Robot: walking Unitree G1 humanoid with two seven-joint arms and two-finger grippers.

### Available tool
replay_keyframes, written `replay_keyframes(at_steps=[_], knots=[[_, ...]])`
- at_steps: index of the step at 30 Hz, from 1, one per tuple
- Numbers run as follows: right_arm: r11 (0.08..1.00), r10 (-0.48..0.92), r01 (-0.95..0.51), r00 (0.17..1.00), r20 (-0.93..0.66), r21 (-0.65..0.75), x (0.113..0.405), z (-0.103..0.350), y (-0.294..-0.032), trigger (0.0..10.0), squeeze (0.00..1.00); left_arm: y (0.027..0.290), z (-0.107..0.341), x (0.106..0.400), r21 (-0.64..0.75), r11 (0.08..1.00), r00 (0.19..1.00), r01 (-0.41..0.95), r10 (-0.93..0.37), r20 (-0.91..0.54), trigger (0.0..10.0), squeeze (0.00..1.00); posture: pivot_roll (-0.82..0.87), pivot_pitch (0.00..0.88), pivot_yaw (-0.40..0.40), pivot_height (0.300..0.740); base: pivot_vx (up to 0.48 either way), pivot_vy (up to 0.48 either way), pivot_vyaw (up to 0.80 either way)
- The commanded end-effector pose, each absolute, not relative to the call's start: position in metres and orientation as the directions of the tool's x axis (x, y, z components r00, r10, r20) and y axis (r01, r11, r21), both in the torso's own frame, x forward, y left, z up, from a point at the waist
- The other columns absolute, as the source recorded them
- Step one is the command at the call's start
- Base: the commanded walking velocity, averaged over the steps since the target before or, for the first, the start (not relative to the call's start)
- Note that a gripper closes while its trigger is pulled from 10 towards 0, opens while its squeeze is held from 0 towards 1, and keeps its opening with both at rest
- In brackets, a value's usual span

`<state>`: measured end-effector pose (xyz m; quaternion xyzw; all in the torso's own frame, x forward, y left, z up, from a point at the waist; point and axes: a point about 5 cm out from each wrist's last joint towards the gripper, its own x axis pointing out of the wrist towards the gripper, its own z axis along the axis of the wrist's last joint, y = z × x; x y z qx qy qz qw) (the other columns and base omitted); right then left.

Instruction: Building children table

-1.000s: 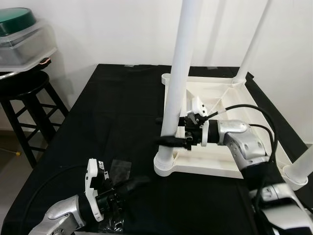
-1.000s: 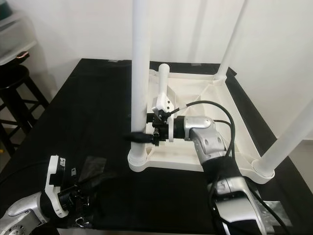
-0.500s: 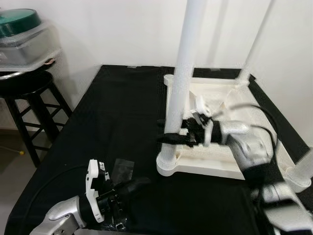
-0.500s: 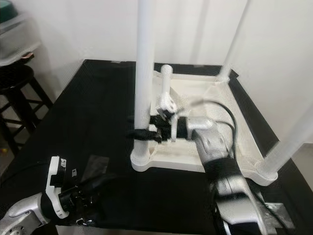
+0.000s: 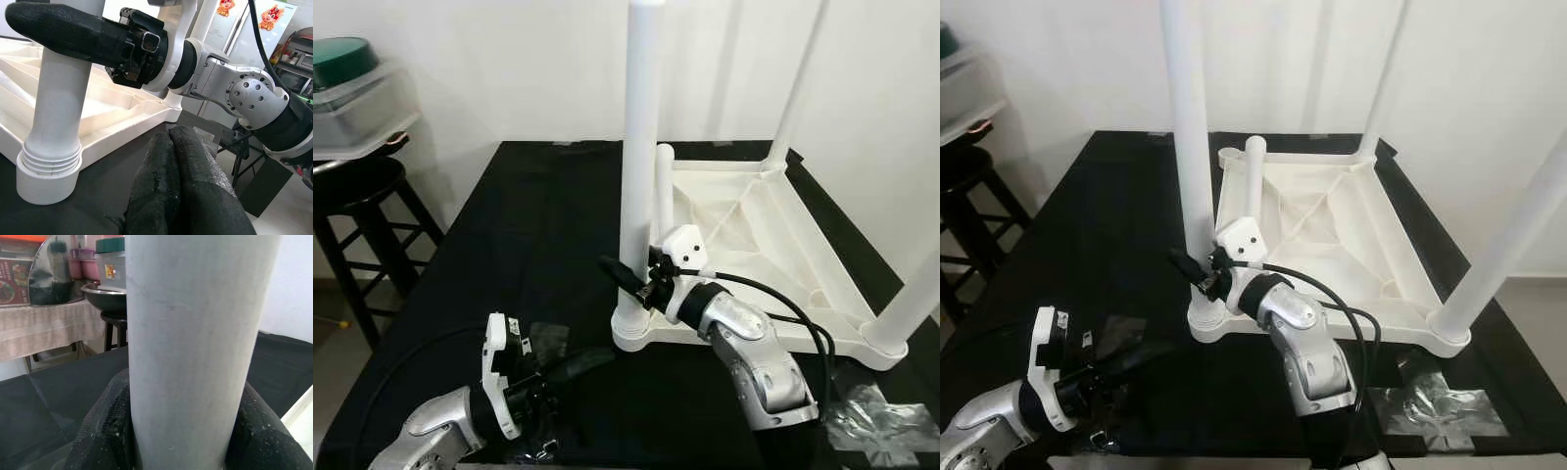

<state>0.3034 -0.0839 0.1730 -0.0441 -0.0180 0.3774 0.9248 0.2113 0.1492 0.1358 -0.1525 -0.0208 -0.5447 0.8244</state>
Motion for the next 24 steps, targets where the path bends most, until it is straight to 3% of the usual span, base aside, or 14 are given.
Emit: replay_keyframes(at_steps=[1, 2, 3, 4, 5, 6, 7, 9, 10, 15, 16, 17, 18, 24], knots=[[0.738, 0.636, -0.667, 0.738, -0.227, -0.098, 0.301, 0.131, -0.096, 0.0, 0.00, 0.149, 0.133, 0.210, -0.236, 0.359, 0.405, 0.903, -0.895, 0.187, 10.0, 0.00, -0.03, 0.074, -0.026, 0.740, 0.000, 0.000, 0.00], [0.747, 0.623, -0.656, 0.747, -0.233, -0.108, 0.300, 0.133, -0.096, 0.0, 0.00, 0.150, 0.133, 0.210, -0.236, 0.365, 0.411, 0.901, -0.891, 0.190, 10.0, 0.00, -0.03, 0.072, -0.027, 0.740, 0.000, 0.000, 0.00], [0.760, 0.607, -0.641, 0.759, -0.237, -0.109, 0.300, 0.134, -0.097, 1.2, 0.00, 0.150, 0.133, 0.210, -0.235, 0.369, 0.415, 0.899, -0.890, 0.191, 10.0, 0.00, -0.03, 0.071, -0.028, 0.740, 0.000, 0.000, 0.00], [0.760, 0.607, -0.641, 0.759, -0.237, -0.109, 0.300, 0.134, -0.097, 1.2, 0.00, 0.150, 0.133, 0.210, -0.235, 0.369, 0.415, 0.899, -0.890, 0.191, 10.0, 0.00, -0.03, 0.071, -0.028, 0.740, 0.000, 0.000, 0.00], [0.743, 0.638, -0.665, 0.738, -0.221, -0.075, 0.300, 0.136, -0.096, 10.0, 0.00, 0.150, 0.133, 0.210, -0.235, 0.369, 0.415, 0.899, -0.889, 0.191, 10.0, 0.00, -0.03, 0.070, -0.025, 0.740, 0.000, 0.000, 0.00], [0.743, 0.638, -0.665, 0.738, -0.221, -0.075, 0.300, 0.136, -0.096, 10.0, 0.00, 0.150, 0.133, 0.210, -0.235, 0.369, 0.415, 0.899, -0.889, 0.191, 10.0, 0.00, -0.03, 0.070, -0.025, 0.740, 0.000, 0.000, 0.00], [0.719, 0.678, -0.695, 0.710, -0.188, -0.032, 0.300, 0.143, -0.093, 10.0, 1.00, 0.149, 0.133, 0.211, -0.234, 0.367, 0.413, 0.900, -0.891, 0.190, 10.0, 0.00, -0.03, 0.066, -0.023, 0.740, 0.000, 0.000, 0.00], [0.719, 0.678, -0.695, 0.710, -0.188, -0.032, 0.300, 0.143, -0.093, 10.0, 1.00, 0.149, 0.133, 0.211, -0.234, 0.367, 0.413, 0.900, -0.891, 0.190, 10.0, 0.00, -0.03, 0.066, -0.023, 0.740, 0.000, 0.000, 0.00], [0.596, 0.799, -0.803, 0.594, -0.099, -0.003, 0.299, 0.162, -0.089, 10.0, 1.00, 0.148, 0.133, 0.212, -0.233, 0.363, 0.408, 0.902, -0.893, 0.189, 10.0, 0.00, -0.03, 0.062, -0.024, 0.740, 0.000, 0.000, 0.00], [0.472, 0.878, -0.881, 0.473, -0.069, -0.033, 0.303, 0.176, -0.092, 10.0, 1.00, 0.147, 0.133, 0.212, -0.232, 0.362, 0.407, 0.903, -0.894, 0.188, 10.0, 0.00, -0.02, 0.059, -0.026, 0.740, 0.000, 0.000, 0.00], [0.401, 0.910, -0.913, 0.406, -0.083, -0.076, 0.305, 0.180, -0.097, 10.0, 0.16, 0.147, 0.133, 0.212, -0.232, 0.363, 0.408, 0.902, -0.893, 0.188, 10.0, 0.00, -0.02, 0.058, -0.028, 0.740, 0.000, 0.000, 0.00], [0.350, 0.928, -0.931, 0.359, -0.097, -0.104, 0.307, 0.183, -0.100, 10.0, 0.16, 0.147, 0.133, 0.212, -0.232, 0.364, 0.409, 0.902, -0.893, 0.189, 10.0, 0.00, -0.02, 0.058, -0.028, 0.740, 0.000, 0.000, 0.00], [0.305, 0.941, -0.946, 0.317, -0.118, -0.113, 0.311, 0.186, -0.105, 10.0, 0.00, 0.146, 0.133, 0.212, -0.231, 0.365, 0.409, 0.902, -0.893, 0.189, 10.0, 0.00, -0.01, 0.061, -0.029, 0.740, 0.000, 0.000, 0.00], [0.201, 0.964, -0.972, 0.218, -0.151, -0.121, 0.335, 0.200, -0.112, 10.0, 0.00, 0.145, 0.134, 0.208, -0.233, 0.362, 0.407, 0.902, -0.894, 0.188, 10.0, 0.00, 0.01, 0.074, -0.030, 0.740, 0.000, 0.000, 0.00]])
